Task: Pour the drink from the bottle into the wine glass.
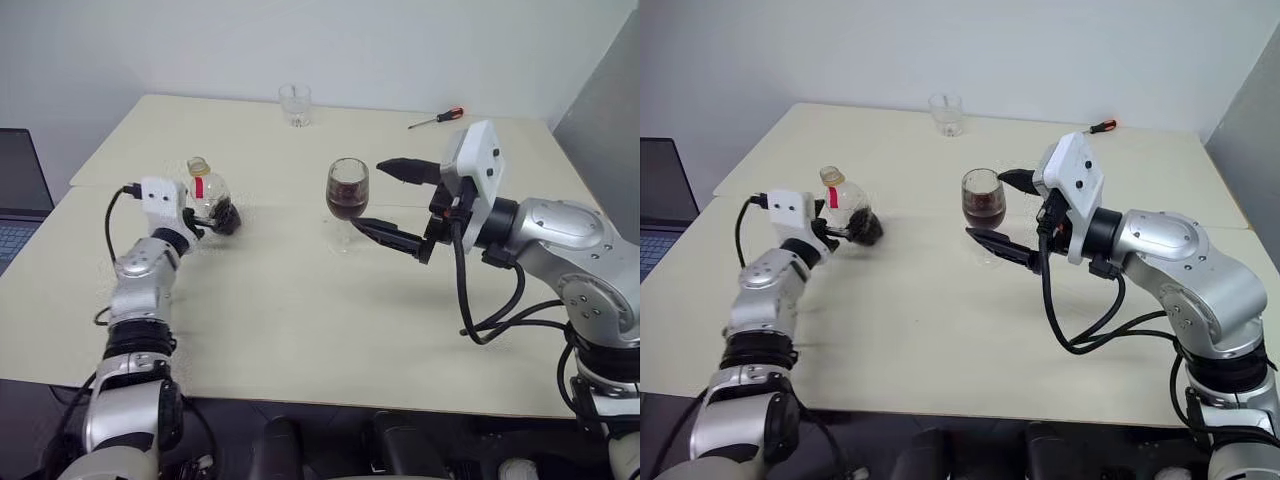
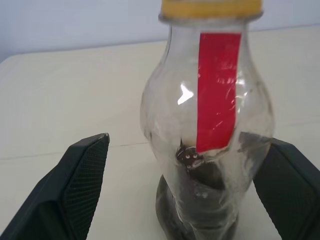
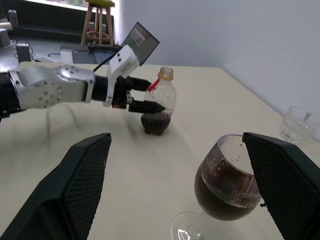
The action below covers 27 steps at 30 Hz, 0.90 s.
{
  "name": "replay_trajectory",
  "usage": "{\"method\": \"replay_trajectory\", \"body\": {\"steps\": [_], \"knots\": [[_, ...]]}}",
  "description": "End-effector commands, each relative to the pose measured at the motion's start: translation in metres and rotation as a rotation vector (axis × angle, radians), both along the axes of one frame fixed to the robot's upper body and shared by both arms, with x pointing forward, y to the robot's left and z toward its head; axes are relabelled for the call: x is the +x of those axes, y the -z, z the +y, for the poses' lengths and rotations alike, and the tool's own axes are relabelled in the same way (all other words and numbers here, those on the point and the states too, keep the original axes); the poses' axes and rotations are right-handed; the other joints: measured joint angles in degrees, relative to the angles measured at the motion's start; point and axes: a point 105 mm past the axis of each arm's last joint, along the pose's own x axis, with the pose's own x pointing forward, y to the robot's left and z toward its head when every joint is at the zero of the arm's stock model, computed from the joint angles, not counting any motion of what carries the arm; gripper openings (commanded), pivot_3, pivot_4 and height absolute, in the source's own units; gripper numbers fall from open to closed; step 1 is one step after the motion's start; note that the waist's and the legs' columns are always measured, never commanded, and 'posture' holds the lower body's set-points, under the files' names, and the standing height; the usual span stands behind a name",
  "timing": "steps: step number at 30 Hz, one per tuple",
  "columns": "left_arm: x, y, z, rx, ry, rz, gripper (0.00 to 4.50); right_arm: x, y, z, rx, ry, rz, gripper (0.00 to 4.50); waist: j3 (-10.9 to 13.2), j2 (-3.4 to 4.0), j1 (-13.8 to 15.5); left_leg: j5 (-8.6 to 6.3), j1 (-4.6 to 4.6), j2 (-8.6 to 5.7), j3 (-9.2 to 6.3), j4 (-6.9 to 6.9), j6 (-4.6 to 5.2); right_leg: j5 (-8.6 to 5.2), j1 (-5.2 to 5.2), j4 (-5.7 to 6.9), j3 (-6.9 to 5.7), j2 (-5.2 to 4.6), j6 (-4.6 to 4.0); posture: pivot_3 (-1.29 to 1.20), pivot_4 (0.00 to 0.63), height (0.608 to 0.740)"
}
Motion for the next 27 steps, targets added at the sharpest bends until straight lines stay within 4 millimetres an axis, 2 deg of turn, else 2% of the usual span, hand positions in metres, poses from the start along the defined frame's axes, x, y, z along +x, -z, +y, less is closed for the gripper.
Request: {"method": "replay_trajectory", "body": {"steps": [1, 4, 9, 15, 17, 21, 23, 27], "knots": [[-0.014, -0.025, 0.007, 0.016, 0.055, -0.035, 4.47, -0.002, -0.006, -0.001, -0.007, -0.027, -0.027, 4.50, 0.0, 0.00, 0.0, 0.00, 0.00, 0.00, 0.00, 0.00, 0.00, 0.00, 0.00, 0.00, 0.01, 0.00, 0.00, 0.00, 0.150, 0.740], [-0.023, -0.036, 0.010, 0.006, 0.089, -0.036, 4.47, -0.001, -0.004, -0.002, -0.018, -0.035, -0.012, 4.50, 0.0, 0.00, 0.0, 0.00, 0.02, 0.04, 0.00, -0.01, 0.00, -0.01, -0.01, 0.00, 0.01, -0.01, -0.01, 0.00, 0.150, 0.740], [-0.033, -0.066, 0.006, 0.060, 0.148, -0.072, 4.47, 0.002, -0.006, -0.007, -0.022, -0.027, -0.007, 4.50, 0.0, 0.00, 0.1, 0.00, 0.01, 0.01, -0.01, -0.01, 0.00, -0.01, 0.01, -0.02, 0.02, -0.03, -0.01, 0.00, 0.150, 0.740], [-0.053, -0.121, -0.012, 0.144, 0.345, -0.121, 4.47, 0.005, -0.009, -0.022, -0.037, -0.001, 0.003, 4.50, 0.0, -0.01, 0.1, -0.01, 0.00, 0.01, -0.01, -0.02, 0.00, -0.03, -0.01, -0.04, 0.01, -0.03, -0.02, 0.00, 0.150, 0.740], [-0.061, -0.128, -0.024, 0.194, 0.442, -0.099, 4.47, 0.007, -0.009, -0.030, -0.045, 0.010, 0.012, 4.50, 0.0, 0.00, 0.0, -0.01, 0.01, 0.00, 0.01, -0.04, 0.00, -0.04, -0.02, -0.05, 0.00, -0.02, -0.03, 0.00, 0.150, 0.740], [-0.097, -0.165, -0.067, 0.188, 0.772, -0.116, 4.47, 0.012, -0.008, -0.062, -0.056, 0.062, 0.050, 4.50, 0.0, -0.04, 0.2, -0.01, 0.01, -0.02, 0.02, -0.05, 0.00, -0.14, -0.01, -0.07, -0.01, -0.03, 0.08, 0.00, 0.150, 0.740], [-0.108, -0.168, -0.079, 0.191, 0.861, -0.102, 4.47, 0.013, -0.010, -0.072, -0.050, 0.075, 0.054, 4.50, 0.1, -0.03, 0.2, -0.01, -0.01, -0.02, 0.01, -0.03, 0.00, -0.21, 0.00, -0.09, -0.01, -0.04, 0.19, 0.00, 0.150, 0.740], [-0.104, -0.155, -0.076, 0.261, 0.818, -0.034, 4.47, 0.015, -0.010, -0.082, -0.054, 0.077, 0.058, 4.50, 0.1, 0.13, -0.4, -0.02, 0.12, -0.02, 0.06, -0.09, 0.02, -0.22, -0.01, -0.05, 0.09, 0.04, 0.20, 0.00, 0.150, 0.740]]}}
